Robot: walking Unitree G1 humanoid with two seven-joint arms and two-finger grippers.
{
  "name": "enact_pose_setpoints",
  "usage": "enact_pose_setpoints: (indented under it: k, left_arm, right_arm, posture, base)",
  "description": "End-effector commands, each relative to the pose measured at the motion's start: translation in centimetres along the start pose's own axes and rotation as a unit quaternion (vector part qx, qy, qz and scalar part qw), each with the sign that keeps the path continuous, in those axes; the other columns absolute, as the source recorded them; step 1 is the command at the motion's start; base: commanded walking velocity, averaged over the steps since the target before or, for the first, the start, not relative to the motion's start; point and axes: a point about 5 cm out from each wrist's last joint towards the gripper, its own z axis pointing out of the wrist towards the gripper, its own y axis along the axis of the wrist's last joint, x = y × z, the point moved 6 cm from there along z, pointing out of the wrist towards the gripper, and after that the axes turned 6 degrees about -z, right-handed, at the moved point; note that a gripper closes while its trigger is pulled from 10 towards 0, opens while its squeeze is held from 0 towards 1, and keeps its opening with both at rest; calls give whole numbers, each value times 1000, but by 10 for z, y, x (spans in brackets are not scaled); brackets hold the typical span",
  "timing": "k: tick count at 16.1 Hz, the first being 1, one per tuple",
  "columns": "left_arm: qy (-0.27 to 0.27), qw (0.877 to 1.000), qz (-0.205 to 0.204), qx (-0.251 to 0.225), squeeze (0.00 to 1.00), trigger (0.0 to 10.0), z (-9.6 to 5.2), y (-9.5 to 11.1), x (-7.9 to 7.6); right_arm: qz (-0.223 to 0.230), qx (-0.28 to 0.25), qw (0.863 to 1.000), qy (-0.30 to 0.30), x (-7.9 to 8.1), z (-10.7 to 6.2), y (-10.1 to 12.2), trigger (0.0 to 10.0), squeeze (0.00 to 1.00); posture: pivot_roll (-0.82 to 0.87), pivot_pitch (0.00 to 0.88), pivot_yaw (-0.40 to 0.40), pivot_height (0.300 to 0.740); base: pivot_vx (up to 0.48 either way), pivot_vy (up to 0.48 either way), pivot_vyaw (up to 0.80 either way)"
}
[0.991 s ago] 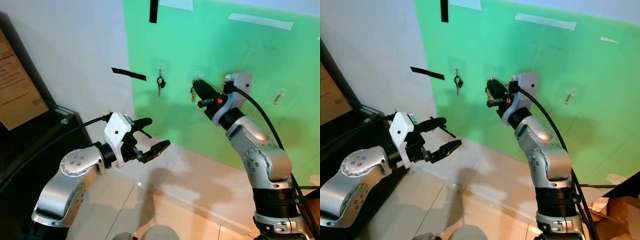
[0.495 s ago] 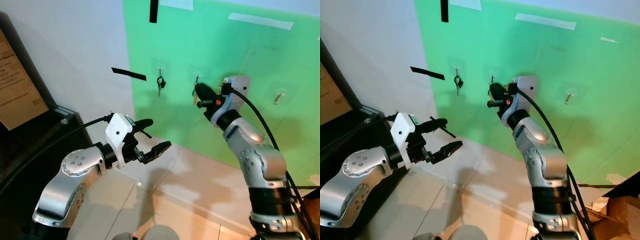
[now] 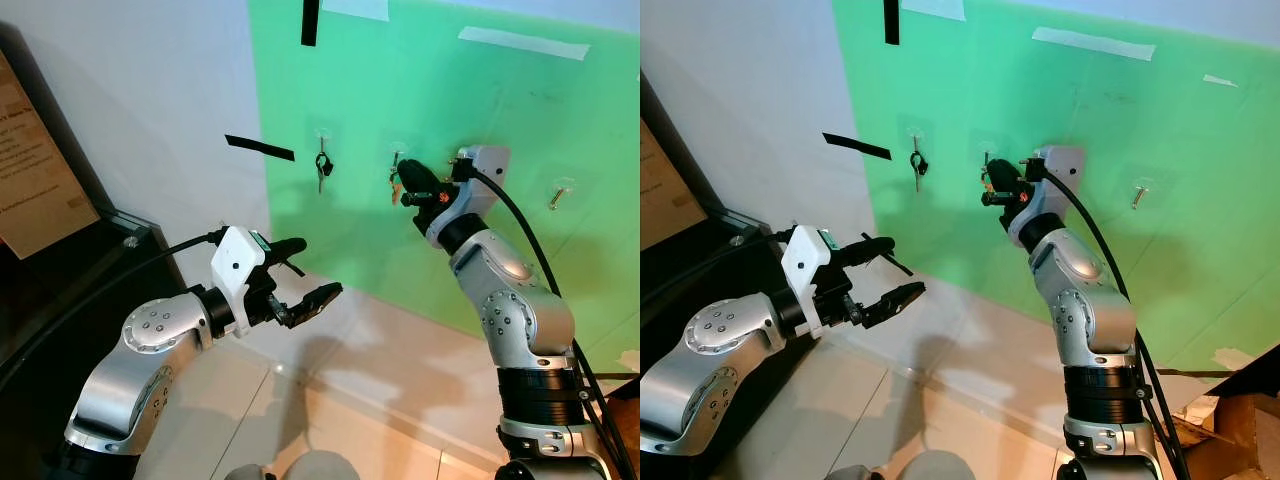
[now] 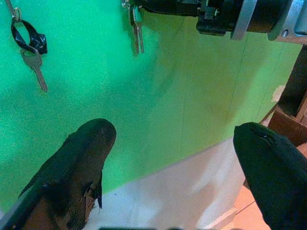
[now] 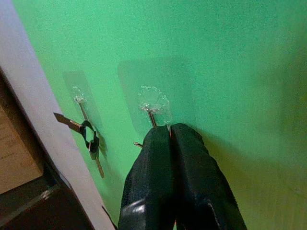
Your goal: Hang keys on a hook
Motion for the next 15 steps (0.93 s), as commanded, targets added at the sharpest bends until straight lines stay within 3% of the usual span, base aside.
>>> enact_pose_setpoints:
  k: [1,2,4,9,15]
  left_arm:
    - [-4,1000,6,-2,0,10000,2,5,0]
    - [-5,1000,6,-2,0,10000,2,5,0]
    - [-4,1000,6,-2,0,10000,3,5,1]
    - [-5,1000,5,-2,0,10000,4,6,1]
    - [-4,1000,5,-3,0,10000,4,6,2]
  right_arm:
    - [-6,-4,1000,-2,-2,-2,6,10000,0]
    - [-25,28,999,5,-3,-4,-6,10000,0]
    - [-33,38,998,28,1,-8,-11,10000,0]
    - [-17,-26,998,61,12,-8,20,10000,0]
    - [-18,-17,997,74,21,-4,16,10000,0]
  posture:
    - [-28,0,5,740]
    - [-29,0,7,740]
    - [-30,0,8,740]
    - [-35,0,12,740]
    - [-34,0,9,740]
  base:
    - [0,0,0]
    - [0,0,0]
    - [0,0,0]
    - [0,0,0]
    - [0,0,0]
